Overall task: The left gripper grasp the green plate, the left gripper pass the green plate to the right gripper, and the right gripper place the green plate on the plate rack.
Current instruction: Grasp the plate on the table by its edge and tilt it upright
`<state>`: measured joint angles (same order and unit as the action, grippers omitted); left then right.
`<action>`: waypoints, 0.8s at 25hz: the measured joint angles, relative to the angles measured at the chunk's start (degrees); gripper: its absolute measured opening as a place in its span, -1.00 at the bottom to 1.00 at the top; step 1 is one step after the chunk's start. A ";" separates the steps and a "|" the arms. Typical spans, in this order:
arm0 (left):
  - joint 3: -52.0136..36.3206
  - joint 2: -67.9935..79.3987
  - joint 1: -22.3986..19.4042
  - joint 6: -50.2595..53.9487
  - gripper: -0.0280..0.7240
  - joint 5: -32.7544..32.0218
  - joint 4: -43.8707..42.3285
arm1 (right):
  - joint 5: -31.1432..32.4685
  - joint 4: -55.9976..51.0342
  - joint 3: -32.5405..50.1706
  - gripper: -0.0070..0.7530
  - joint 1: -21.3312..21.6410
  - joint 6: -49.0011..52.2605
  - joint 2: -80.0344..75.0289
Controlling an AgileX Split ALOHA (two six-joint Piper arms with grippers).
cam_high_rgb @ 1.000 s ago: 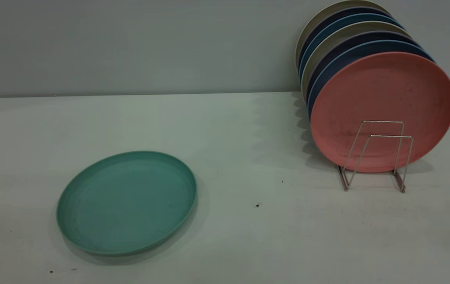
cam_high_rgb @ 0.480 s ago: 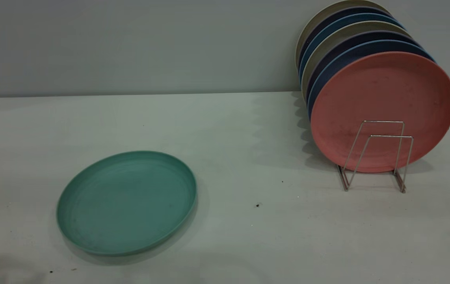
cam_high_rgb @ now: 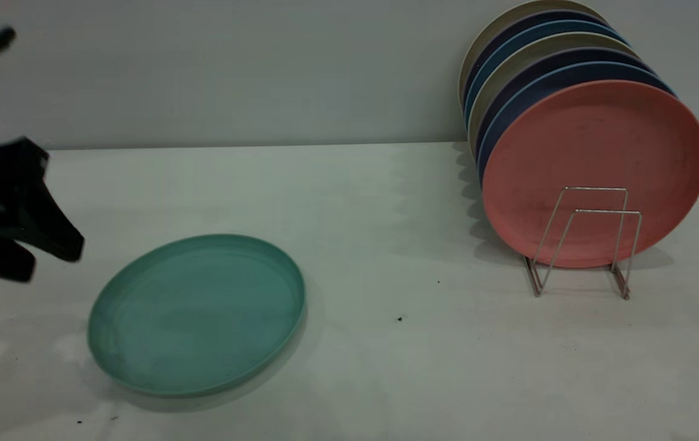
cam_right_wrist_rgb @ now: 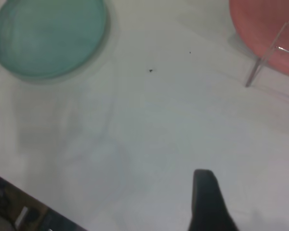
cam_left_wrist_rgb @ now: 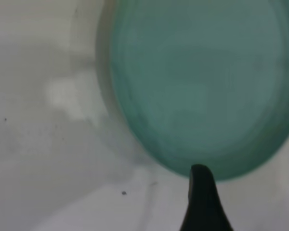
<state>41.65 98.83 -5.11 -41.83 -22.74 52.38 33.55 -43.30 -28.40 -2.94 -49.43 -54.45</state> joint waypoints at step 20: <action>0.55 21.44 -5.98 -32.71 0.44 -1.08 34.53 | 0.05 -0.96 0.00 0.27 0.00 -0.02 -0.16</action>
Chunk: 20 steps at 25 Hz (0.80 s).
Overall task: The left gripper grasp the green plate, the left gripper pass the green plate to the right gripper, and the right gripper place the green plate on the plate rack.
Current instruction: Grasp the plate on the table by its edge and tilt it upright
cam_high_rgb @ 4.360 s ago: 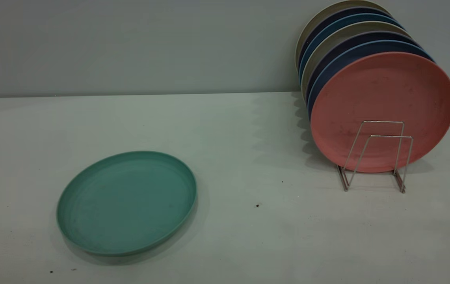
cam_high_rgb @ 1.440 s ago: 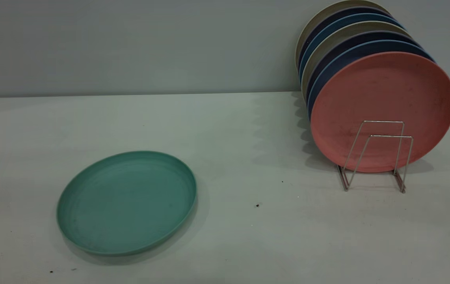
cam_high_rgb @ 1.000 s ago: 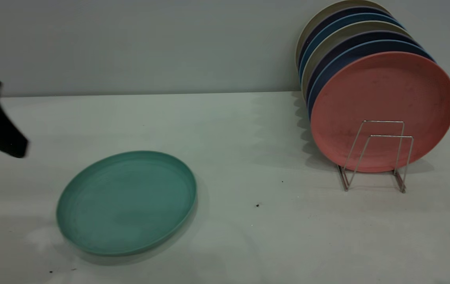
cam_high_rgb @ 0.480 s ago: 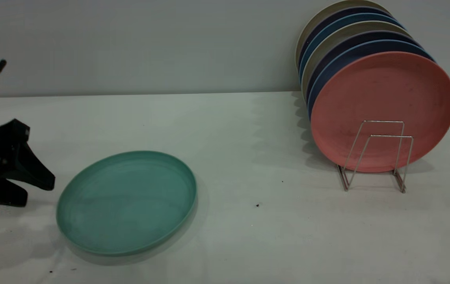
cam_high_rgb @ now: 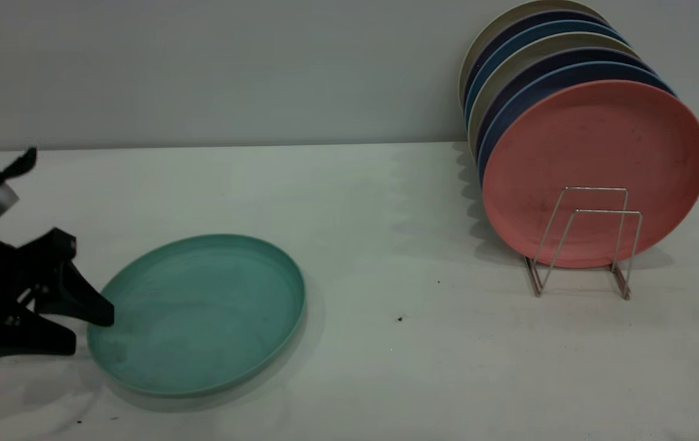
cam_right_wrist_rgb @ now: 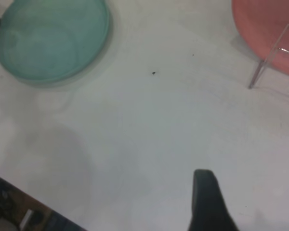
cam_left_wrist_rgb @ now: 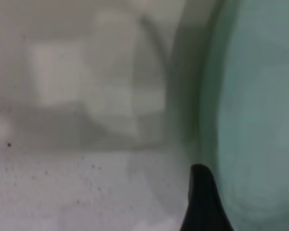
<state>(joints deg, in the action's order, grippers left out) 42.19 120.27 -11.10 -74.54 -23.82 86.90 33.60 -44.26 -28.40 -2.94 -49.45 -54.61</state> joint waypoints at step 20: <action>1.12 10.50 -0.04 -14.50 -0.45 -7.66 15.15 | -0.24 -3.00 0.00 0.27 0.00 0.00 -0.25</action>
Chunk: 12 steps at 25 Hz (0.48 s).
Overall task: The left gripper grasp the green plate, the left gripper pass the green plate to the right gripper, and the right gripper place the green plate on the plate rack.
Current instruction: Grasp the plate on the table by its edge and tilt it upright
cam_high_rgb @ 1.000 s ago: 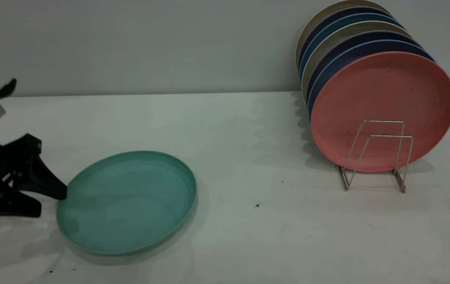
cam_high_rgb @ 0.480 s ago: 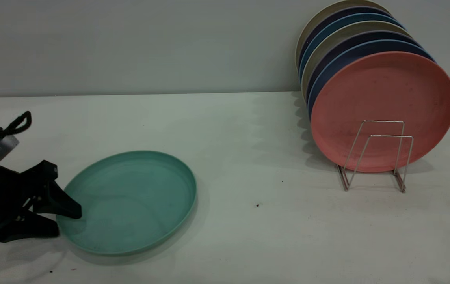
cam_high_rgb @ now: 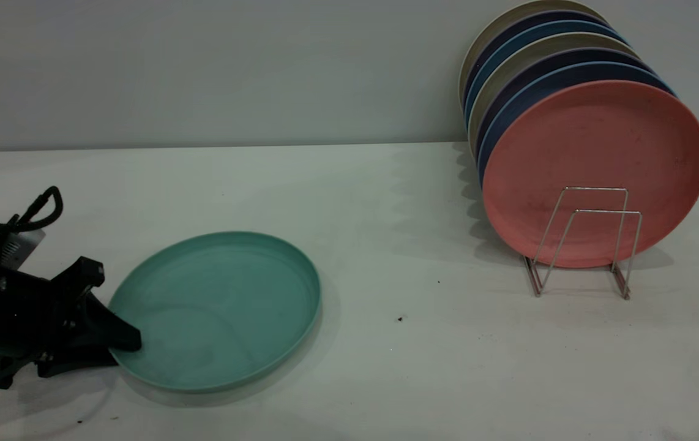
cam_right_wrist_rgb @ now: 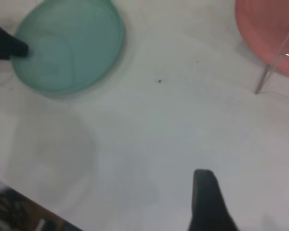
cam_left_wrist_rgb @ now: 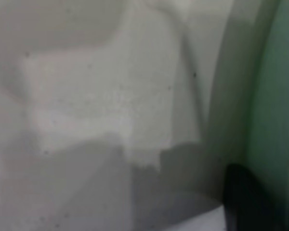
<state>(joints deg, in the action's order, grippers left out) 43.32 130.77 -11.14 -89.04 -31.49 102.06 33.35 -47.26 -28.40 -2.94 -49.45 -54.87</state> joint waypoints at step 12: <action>0.85 0.63 0.00 -3.95 -0.88 -1.02 -0.20 | 2.79 -10.95 0.00 0.27 0.00 -6.56 -9.50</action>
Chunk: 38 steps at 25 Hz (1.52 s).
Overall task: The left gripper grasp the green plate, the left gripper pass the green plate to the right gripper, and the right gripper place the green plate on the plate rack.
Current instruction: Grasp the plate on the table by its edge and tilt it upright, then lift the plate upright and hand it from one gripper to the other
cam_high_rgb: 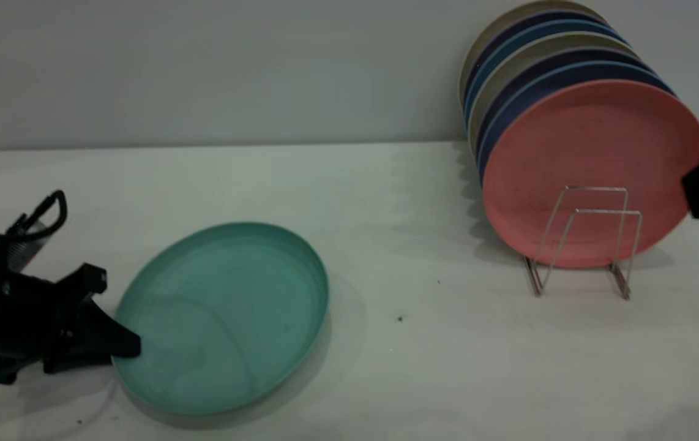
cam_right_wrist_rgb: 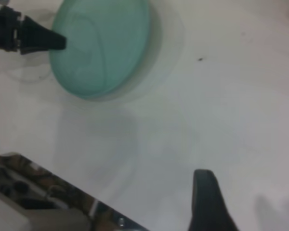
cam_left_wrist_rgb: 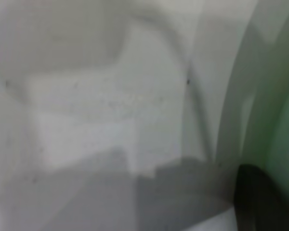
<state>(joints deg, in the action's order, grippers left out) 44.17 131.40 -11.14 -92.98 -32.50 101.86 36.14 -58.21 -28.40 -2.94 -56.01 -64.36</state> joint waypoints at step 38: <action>0.13 -14.41 15.33 -0.04 -0.89 -7.28 -5.12 | 2.70 -42.73 -8.23 0.15 -6.85 -39.89 -36.14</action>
<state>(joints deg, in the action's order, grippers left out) 44.30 116.99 4.19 -93.03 -39.78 96.73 38.83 -100.94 -36.63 -9.79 -95.89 -100.51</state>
